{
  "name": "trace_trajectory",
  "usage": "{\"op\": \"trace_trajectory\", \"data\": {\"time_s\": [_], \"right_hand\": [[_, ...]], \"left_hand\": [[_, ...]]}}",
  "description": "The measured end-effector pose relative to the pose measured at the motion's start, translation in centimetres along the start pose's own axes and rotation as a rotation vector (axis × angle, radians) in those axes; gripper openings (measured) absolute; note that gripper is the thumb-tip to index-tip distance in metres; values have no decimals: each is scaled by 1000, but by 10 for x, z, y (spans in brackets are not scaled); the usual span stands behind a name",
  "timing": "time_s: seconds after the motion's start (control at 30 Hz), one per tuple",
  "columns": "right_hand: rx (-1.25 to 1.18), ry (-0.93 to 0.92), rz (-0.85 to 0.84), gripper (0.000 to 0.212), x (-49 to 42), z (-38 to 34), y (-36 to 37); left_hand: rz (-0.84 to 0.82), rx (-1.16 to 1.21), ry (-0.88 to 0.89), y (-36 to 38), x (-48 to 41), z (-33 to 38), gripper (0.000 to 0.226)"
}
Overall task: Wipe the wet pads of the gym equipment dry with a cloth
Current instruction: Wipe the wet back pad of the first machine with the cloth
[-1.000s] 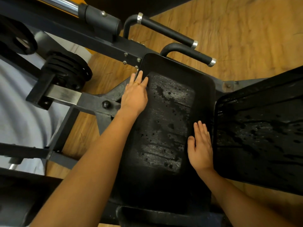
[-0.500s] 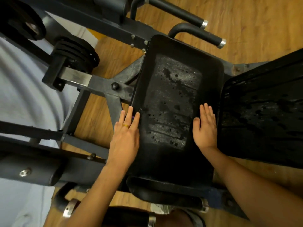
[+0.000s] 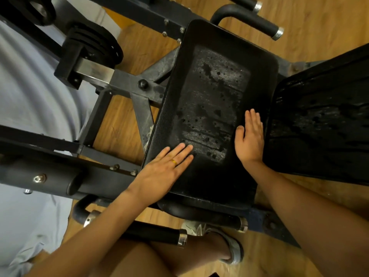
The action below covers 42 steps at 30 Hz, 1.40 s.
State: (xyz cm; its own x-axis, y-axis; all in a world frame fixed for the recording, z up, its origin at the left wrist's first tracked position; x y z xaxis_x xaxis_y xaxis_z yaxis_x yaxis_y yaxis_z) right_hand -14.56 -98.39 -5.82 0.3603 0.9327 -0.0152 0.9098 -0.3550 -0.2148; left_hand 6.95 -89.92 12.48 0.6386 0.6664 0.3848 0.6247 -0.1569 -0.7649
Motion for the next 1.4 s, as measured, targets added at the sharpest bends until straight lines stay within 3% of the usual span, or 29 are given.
{"op": "trace_trajectory", "data": {"time_s": [0.1,0.2,0.3,0.43,0.63,1.0,1.4], "right_hand": [[19,0,8,56,-1,0,0],[17,-5,11,57,-1,0,0],[20,-11,17,57,-1,0,0],[11,-15,10,57,-2,1,1],[14,-4,9,57,-2,0,0],[-17,4,5,59,-1,2,0],[-4,-22,28,59,0,2,0]], "left_hand": [[9,14,110,-2,-29,31,60],[-13,-41,202,3,-48,59,64],[-5,-43,199,0,-39,48,65],[-25,-32,60,-4,-4,7,64],[-6,114,-336,-2,31,-43,69],[80,192,-626,5,-2,-47,49],[145,214,-730,-7,-109,-117,43]]}}
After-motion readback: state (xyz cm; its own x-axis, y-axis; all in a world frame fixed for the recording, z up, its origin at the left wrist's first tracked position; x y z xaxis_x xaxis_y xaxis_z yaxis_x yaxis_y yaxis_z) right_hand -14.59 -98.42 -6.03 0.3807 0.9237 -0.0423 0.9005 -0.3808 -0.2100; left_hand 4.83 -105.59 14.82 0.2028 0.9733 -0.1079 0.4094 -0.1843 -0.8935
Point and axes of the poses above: each hand's wrist, its own x-axis away from the middle knuckle, its own y-axis out of the palm, z = x × y, the point moved 7 cm from there along -x, towards the middle knuckle, and after that the axes turned 15 degrees about -x, right-handed, at the moved point
